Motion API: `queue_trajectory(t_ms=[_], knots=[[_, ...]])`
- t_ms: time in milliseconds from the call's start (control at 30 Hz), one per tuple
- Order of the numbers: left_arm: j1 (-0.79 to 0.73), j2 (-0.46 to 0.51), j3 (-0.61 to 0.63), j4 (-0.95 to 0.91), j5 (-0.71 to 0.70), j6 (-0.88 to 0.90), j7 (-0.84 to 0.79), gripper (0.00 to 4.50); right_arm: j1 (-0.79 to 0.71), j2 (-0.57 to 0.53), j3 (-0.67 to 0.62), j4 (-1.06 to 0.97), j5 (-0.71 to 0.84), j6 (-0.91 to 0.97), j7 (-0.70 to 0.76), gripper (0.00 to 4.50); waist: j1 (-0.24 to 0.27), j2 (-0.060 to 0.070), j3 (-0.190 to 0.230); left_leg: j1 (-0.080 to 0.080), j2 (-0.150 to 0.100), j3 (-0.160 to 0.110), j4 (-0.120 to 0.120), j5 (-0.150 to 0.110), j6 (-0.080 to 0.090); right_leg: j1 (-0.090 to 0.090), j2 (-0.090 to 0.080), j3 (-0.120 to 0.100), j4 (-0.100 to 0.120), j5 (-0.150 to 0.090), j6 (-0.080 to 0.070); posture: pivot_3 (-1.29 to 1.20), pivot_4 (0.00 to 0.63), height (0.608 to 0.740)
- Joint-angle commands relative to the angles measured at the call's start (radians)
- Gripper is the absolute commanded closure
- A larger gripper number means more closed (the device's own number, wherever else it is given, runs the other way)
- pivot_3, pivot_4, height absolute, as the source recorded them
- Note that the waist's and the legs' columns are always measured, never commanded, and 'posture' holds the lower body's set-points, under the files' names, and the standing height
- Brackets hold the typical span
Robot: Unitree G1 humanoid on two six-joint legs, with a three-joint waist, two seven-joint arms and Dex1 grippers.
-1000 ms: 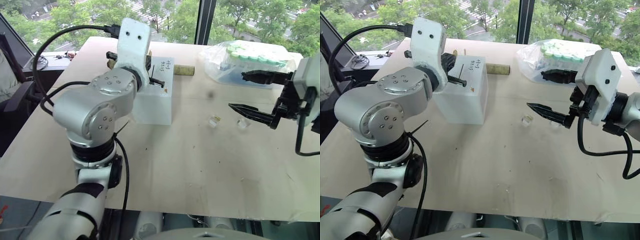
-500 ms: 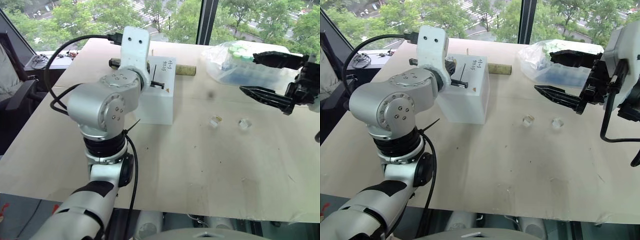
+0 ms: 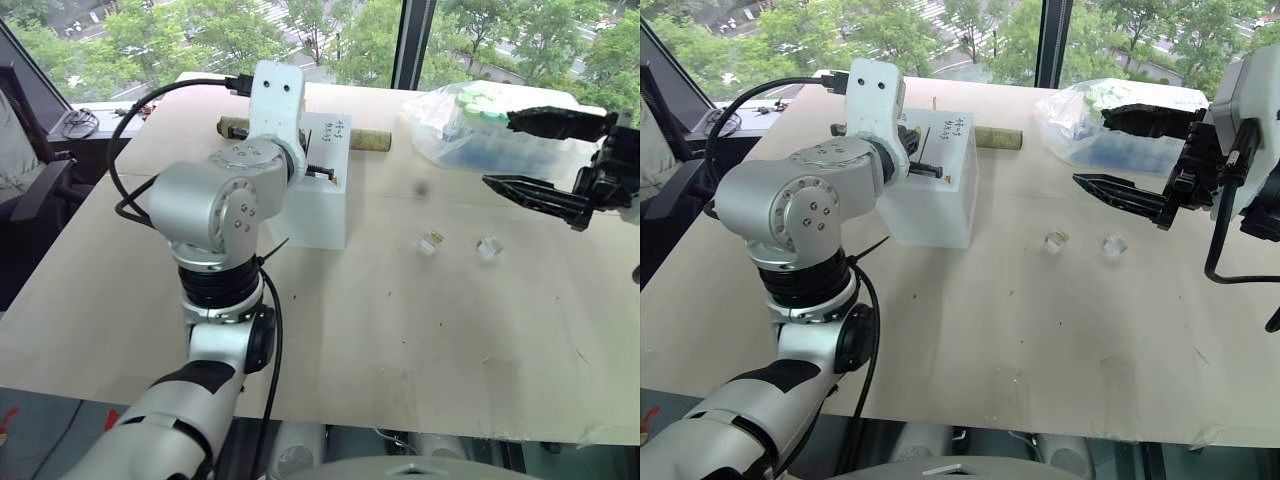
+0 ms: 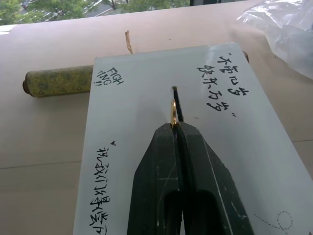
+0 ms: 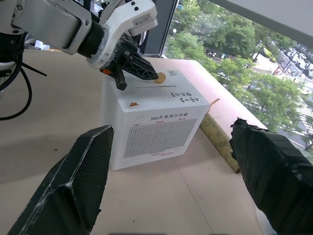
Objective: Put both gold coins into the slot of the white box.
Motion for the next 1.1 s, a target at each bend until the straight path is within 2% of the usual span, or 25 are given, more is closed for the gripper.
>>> queue_trajectory(t_ms=[33, 633, 767, 833, 967, 1033, 1100], knots=[[-0.019, -0.020, 0.013, -0.009, 0.014, 0.002, -0.004, 4.50, -0.003, -0.018, -0.043, -0.016, -0.006, -0.005, 0.006, 0.41, 0.000, 0.000, 0.000, 0.000, 0.000, 0.000, 0.000, 0.000, 0.000, 0.000, 0.000, 0.000, 0.000, 0.000, 0.000, 0.00, 0.150, 0.740], [-0.018, -0.030, 0.010, 0.022, 0.032, 0.002, 0.001, 4.50, -0.003, -0.015, -0.044, -0.040, -0.006, 0.015, -0.011, 0.41, -0.001, 0.000, 0.000, 0.000, 0.000, 0.000, 0.000, 0.000, 0.000, 0.000, 0.000, 0.000, 0.000, 0.000, 0.000, 0.00, 0.150, 0.740], [-0.018, -0.023, 0.009, 0.006, 0.030, 0.002, -0.006, 3.46, 0.002, -0.018, -0.050, -0.043, -0.006, 0.025, -0.015, 0.36, -0.001, 0.000, 0.000, 0.000, 0.000, 0.000, 0.000, 0.000, 0.000, 0.000, 0.000, 0.000, 0.000, 0.000, 0.000, 0.00, 0.150, 0.740], [-0.020, -0.012, 0.010, -0.010, 0.018, 0.002, -0.025, 2.44, 0.009, -0.019, -0.051, -0.047, -0.006, 0.029, -0.016, 0.36, -0.001, 0.000, 0.000, 0.000, 0.000, 0.000, 0.000, 0.000, 0.000, 0.000, 0.000, 0.000, 0.000, 0.000, 0.000, 0.00, 0.150, 0.740], [0.006, 0.088, 0.021, -0.092, -0.096, 0.002, -0.156, 2.44, 0.027, -0.020, -0.048, -0.063, -0.001, 0.054, -0.031, 0.36, -0.003, 0.000, 0.000, 0.000, 0.000, 0.000, 0.000, 0.000, 0.000, 0.000, 0.000, 0.000, 0.000, 0.000, 0.000, 0.00, 0.150, 0.740], [0.033, 0.146, 0.067, -0.178, -0.160, -0.002, -0.257, 2.44, 0.046, -0.022, -0.038, -0.077, 0.002, 0.075, -0.045, 0.36, -0.003, 0.000, 0.000, 0.000, 0.001, 0.000, 0.000, 0.000, 0.000, 0.000, 0.000, 0.000, 0.000, 0.000, 0.000, 0.00, 0.150, 0.740], [0.110, 0.219, 0.104, -0.274, -0.220, -0.125, -0.383, 2.44, 0.073, -0.017, -0.020, -0.095, -0.026, 0.080, -0.065, 0.36, -0.004, 0.001, 0.000, 0.000, 0.001, 0.000, 0.000, 0.000, 0.000, 0.000, 0.000, 0.000, 0.001, 0.000, 0.000, 0.00, 0.150, 0.740]])
